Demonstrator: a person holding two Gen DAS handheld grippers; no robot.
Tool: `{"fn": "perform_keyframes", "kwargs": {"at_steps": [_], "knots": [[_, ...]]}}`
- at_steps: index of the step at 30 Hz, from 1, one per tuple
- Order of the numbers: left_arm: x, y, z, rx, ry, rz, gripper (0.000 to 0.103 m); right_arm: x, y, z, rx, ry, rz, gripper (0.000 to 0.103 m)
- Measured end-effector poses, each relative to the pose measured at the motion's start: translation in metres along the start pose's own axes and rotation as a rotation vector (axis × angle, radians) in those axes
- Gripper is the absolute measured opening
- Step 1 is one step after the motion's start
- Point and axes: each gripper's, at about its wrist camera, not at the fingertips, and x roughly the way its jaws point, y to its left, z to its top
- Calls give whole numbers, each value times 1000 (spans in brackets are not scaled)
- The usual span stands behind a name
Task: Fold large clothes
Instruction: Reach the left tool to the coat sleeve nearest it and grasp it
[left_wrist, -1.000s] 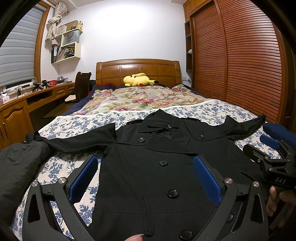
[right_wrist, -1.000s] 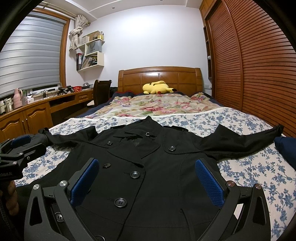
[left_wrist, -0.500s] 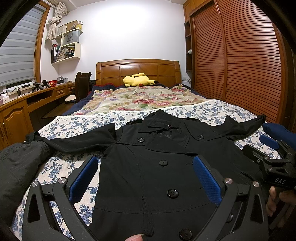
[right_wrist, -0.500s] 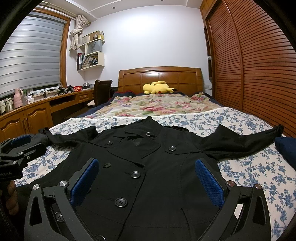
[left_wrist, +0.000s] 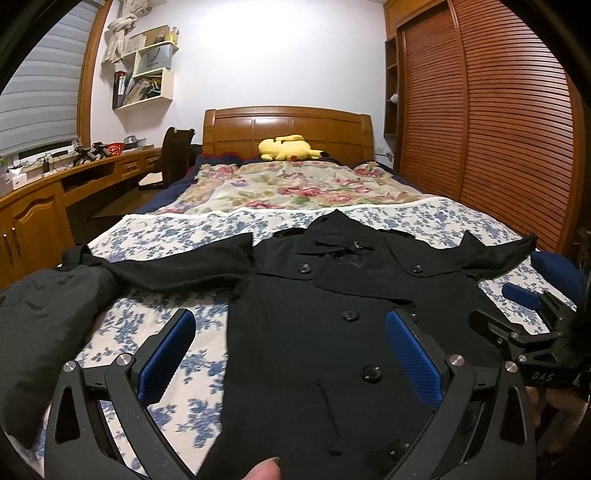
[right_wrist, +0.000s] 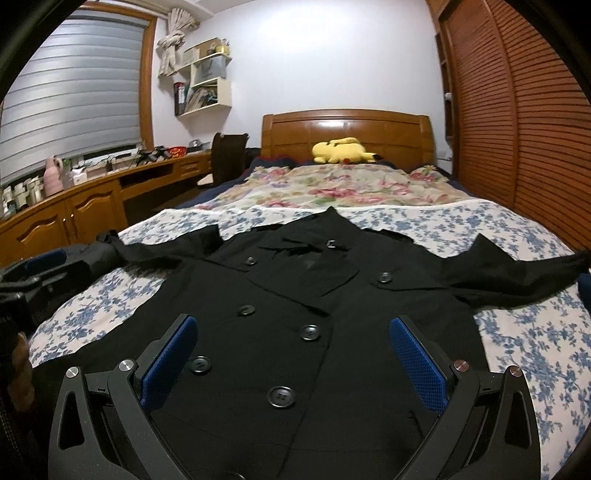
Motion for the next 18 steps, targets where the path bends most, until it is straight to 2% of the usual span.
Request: {"fn": "perform_keyframes", "kwargs": {"at_steps": [11, 18], "knots": [[0, 41, -10, -10, 57, 67, 103, 13, 3, 6, -31, 32, 61, 103], [-1, 69, -14, -10, 82, 81, 103, 24, 16, 20, -91, 60, 85, 103]]}}
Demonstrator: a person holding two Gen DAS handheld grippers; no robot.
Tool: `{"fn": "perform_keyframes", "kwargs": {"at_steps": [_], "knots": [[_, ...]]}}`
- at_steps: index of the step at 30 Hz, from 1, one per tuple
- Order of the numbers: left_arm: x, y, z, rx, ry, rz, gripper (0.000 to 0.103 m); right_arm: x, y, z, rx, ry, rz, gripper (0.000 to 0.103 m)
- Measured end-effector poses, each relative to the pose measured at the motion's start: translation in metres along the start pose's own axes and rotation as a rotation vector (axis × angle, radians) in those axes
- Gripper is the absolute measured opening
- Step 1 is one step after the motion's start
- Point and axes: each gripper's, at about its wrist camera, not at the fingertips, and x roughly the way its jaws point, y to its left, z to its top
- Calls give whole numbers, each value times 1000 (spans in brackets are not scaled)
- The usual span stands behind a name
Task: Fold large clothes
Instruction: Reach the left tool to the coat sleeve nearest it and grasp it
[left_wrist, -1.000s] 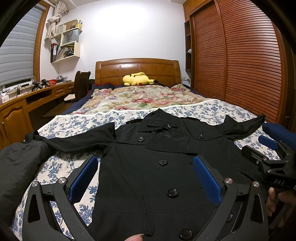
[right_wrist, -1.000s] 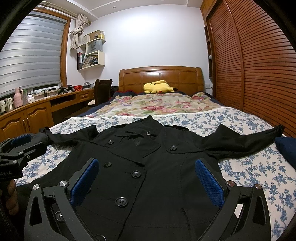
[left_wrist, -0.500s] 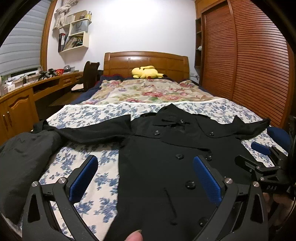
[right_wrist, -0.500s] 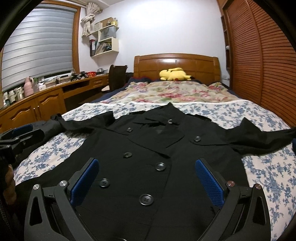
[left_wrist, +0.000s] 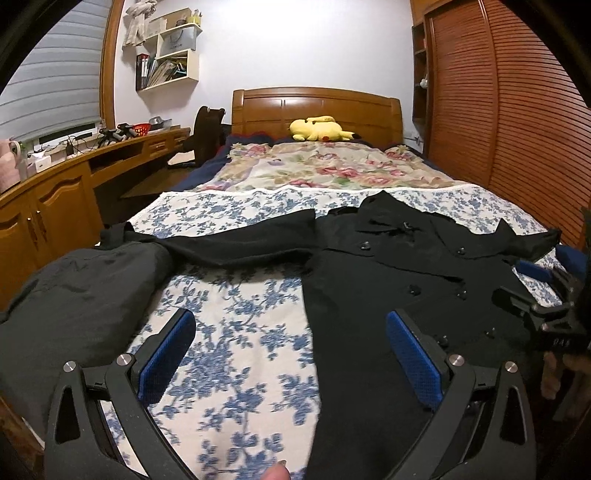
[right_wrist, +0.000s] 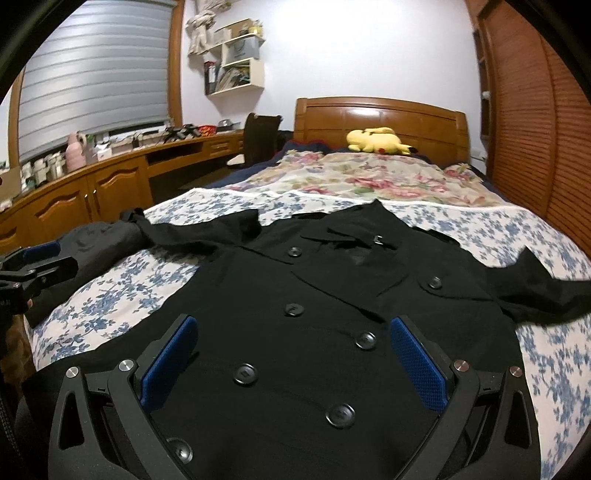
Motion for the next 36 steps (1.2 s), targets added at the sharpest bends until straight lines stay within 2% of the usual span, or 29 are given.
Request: {"fn": "perform_keyframes", "kwargs": {"at_steps": [8, 10, 13, 17, 21, 24, 28, 31, 36], "knots": [[20, 37, 3, -38, 47, -40, 103, 39, 15, 25, -92, 44, 24, 103], [26, 48, 6, -48, 61, -48, 100, 53, 15, 25, -92, 66, 38, 103], [37, 62, 11, -55, 79, -56, 95, 72, 10, 17, -88, 102, 50, 103], [55, 76, 20, -72, 102, -73, 78, 92, -1, 2, -70, 165, 63, 103], [82, 93, 33, -104, 123, -76, 62, 92, -13, 4, -59, 175, 75, 103], [112, 106, 44, -133, 146, -55, 56, 91, -18, 4, -63, 181, 70, 103], [146, 120, 51, -178, 184, -49, 51, 94, -13, 6, -72, 184, 63, 103], [169, 127, 55, -203, 212, -26, 48, 107, 8, 5, -84, 181, 55, 103], [197, 135, 56, -234, 269, 10, 46, 108, 10, 5, -99, 183, 52, 103]]}}
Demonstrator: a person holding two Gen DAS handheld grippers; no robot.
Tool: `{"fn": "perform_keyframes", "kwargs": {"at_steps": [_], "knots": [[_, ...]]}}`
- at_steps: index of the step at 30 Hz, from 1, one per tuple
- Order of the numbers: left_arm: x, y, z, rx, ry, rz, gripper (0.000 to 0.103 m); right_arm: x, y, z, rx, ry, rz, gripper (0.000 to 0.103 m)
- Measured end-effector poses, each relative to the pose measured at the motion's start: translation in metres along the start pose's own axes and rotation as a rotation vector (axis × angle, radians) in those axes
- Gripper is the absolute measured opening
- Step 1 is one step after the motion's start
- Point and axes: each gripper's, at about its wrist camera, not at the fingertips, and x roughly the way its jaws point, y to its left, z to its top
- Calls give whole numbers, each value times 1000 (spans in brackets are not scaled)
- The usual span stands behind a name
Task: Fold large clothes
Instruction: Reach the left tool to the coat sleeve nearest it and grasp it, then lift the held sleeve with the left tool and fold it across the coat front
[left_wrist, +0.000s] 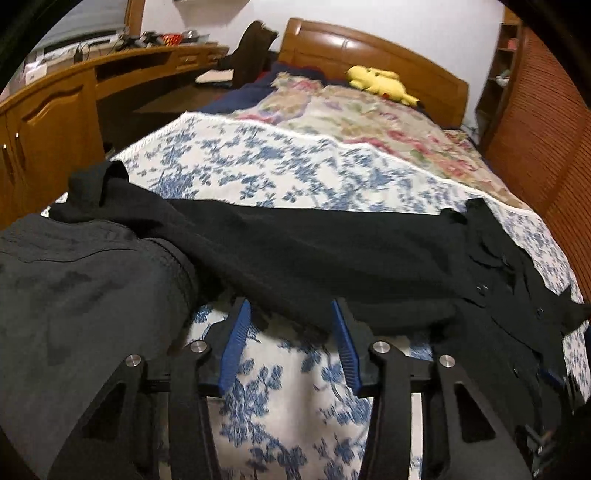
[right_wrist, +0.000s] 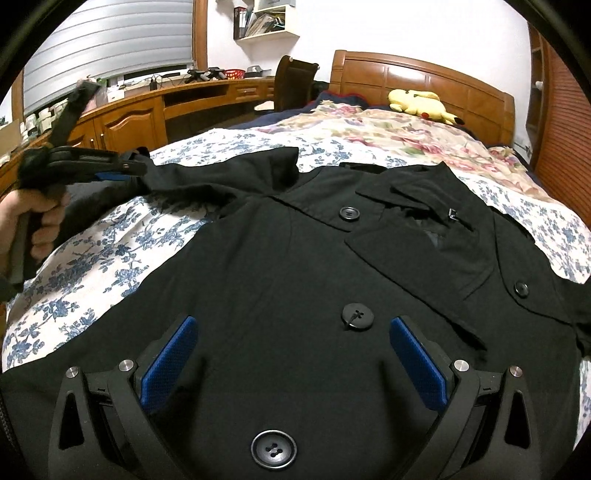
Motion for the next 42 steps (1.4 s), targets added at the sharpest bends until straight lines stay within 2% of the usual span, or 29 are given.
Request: {"fn": "perform_keyframes", "kwargs": {"at_steps": [11, 13, 14, 15, 18, 22, 27, 31, 35, 39, 42], "knots": [[37, 7, 19, -23, 73, 77, 34, 0, -1, -1, -5, 5, 7, 103], [40, 9, 19, -25, 80, 89, 23, 0, -1, -2, -5, 5, 6, 103], [41, 9, 20, -25, 82, 83, 12, 0, -1, -1, -5, 4, 6, 103], [41, 8, 20, -21, 85, 74, 6, 0, -1, -1, -4, 4, 6, 103], [32, -7, 25, 39, 57, 94, 2, 1, -1, -2, -3, 1, 5, 103], [9, -27, 33, 75, 26, 64, 1, 0, 0, -2, -3, -4, 3, 103], [-36, -71, 36, 144, -18, 18, 1, -10, -3, -4, 18, -31, -3, 103], [-75, -122, 24, 237, -40, -43, 1, -35, -11, -10, 23, -50, -12, 103], [-94, -155, 10, 296, -36, -90, 1, -60, -29, -20, 53, -48, -8, 103], [-104, -178, -11, 346, -27, -97, 1, -85, -45, -33, 79, -60, -22, 103], [-106, -184, -24, 362, -16, -71, 2, -94, -54, -41, 97, -60, -37, 103]]}}
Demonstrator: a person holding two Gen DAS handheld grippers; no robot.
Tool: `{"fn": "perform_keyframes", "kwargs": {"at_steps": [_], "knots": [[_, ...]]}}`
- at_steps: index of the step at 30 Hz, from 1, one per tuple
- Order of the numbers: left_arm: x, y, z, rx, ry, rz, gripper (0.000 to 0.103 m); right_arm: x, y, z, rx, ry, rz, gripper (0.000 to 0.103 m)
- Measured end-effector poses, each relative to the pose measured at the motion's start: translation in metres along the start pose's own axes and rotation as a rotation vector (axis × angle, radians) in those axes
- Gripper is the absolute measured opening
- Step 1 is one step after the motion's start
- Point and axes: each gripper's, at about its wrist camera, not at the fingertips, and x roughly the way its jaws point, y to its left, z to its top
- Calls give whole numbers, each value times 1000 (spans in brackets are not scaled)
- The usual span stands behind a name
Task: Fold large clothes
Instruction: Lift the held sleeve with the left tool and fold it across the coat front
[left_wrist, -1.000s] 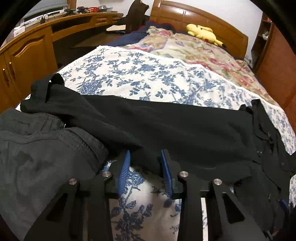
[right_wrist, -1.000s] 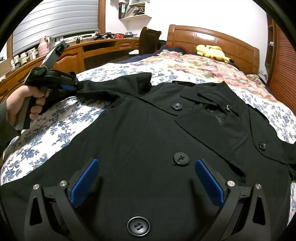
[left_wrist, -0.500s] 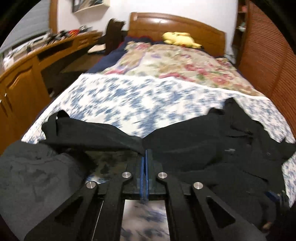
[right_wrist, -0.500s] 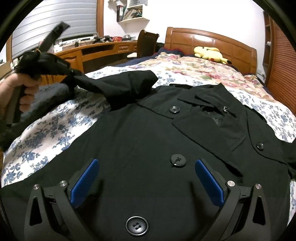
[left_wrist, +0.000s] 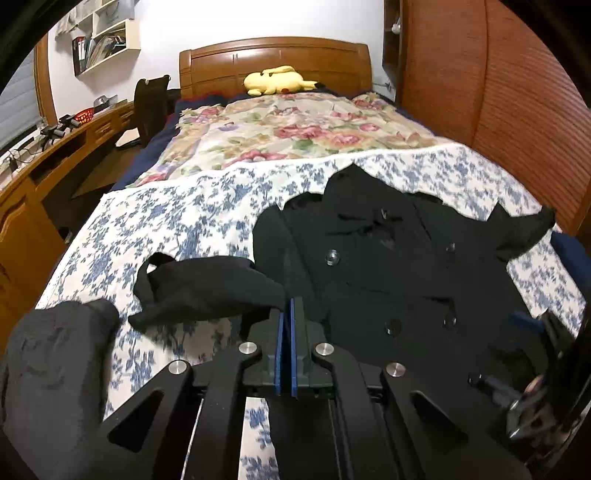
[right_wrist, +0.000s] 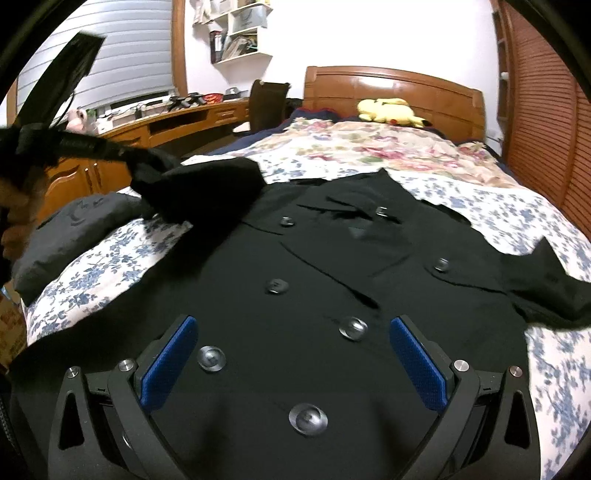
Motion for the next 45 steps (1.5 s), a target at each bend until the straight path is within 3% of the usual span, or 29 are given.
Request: {"fn": "perform_keyframes", "kwargs": {"at_steps": [4, 9, 15, 28, 34, 41, 45], "knots": [[-1, 1, -12, -9, 24, -2, 14, -7, -5, -4, 12, 1, -3, 103], [-25, 9, -14, -32, -36, -7, 35, -3, 0, 2, 10, 3, 12, 103], [-33, 32, -12, -48, -79, 40, 36, 4, 10, 3, -29, 10, 23, 103], [68, 119, -21, -128, 49, 171, 37, 32, 9, 7, -42, 63, 35, 103], [97, 151, -11, -194, 60, 156, 37, 43, 7, 10, -37, 89, 52, 103], [116, 157, 1, -218, 73, 106, 37, 48, 8, 12, -41, 102, 57, 103], [124, 157, 3, -216, 85, 167, 37, 48, 11, 11, -56, 107, 51, 103]]}}
